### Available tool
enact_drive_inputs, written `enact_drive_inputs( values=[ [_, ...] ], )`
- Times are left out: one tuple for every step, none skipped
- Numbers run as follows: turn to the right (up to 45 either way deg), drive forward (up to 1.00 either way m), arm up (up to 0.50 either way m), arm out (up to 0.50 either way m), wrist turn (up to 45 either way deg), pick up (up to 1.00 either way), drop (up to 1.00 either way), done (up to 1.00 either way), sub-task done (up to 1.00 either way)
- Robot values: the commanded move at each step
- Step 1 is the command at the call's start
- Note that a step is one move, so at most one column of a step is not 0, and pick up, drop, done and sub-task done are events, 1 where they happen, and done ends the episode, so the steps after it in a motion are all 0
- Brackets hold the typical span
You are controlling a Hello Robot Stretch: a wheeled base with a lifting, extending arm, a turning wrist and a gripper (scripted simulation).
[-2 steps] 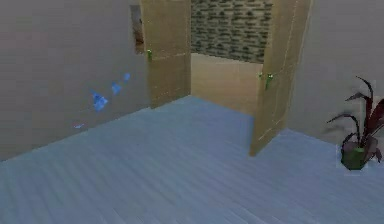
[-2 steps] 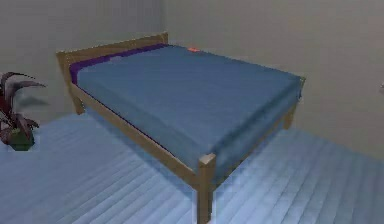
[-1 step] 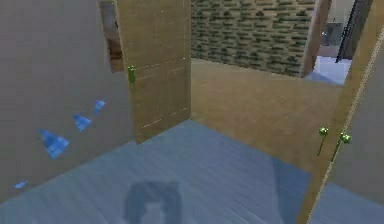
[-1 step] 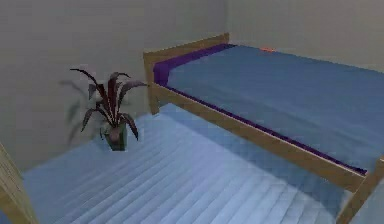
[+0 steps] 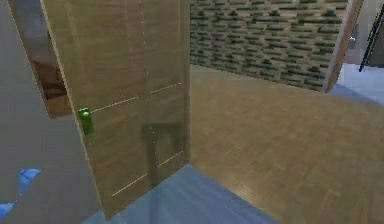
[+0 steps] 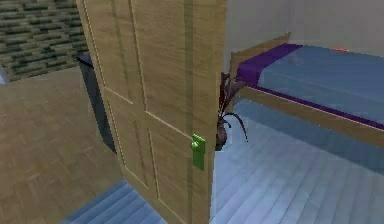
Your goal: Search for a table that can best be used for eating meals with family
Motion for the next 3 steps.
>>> enact_drive_inputs(
  values=[
    [-6.0,0.00,0.00,0.00,0.0,0.00,0.00,0.00,0.00],
    [0.0,0.10,0.00,0.00,0.0,0.00,0.00,0.00,0.00],
    [33.0,0.00,0.00,0.00,0.0,0.00,0.00,0.00,0.00]
  ],
)
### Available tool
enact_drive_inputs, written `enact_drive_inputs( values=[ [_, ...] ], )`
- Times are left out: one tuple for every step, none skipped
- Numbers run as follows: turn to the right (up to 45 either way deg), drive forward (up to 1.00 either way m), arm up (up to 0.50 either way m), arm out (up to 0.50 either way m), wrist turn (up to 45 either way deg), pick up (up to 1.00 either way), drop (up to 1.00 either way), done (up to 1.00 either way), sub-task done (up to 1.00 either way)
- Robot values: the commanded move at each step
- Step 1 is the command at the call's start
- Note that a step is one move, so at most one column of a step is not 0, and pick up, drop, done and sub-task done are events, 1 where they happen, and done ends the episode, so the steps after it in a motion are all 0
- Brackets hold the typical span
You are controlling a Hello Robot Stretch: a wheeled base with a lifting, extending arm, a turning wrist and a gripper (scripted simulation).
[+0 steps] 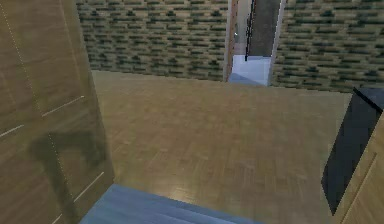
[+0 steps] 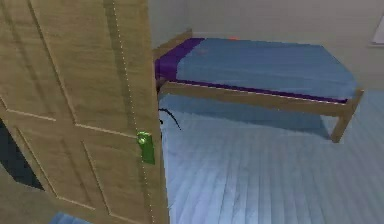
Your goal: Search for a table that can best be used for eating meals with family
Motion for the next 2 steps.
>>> enact_drive_inputs(
  values=[
    [0.0,1.00,0.00,0.00,0.0,0.00,0.00,0.00,0.00],
    [3.0,0.00,0.00,0.00,0.0,0.00,0.00,0.00,0.00]
  ],
)
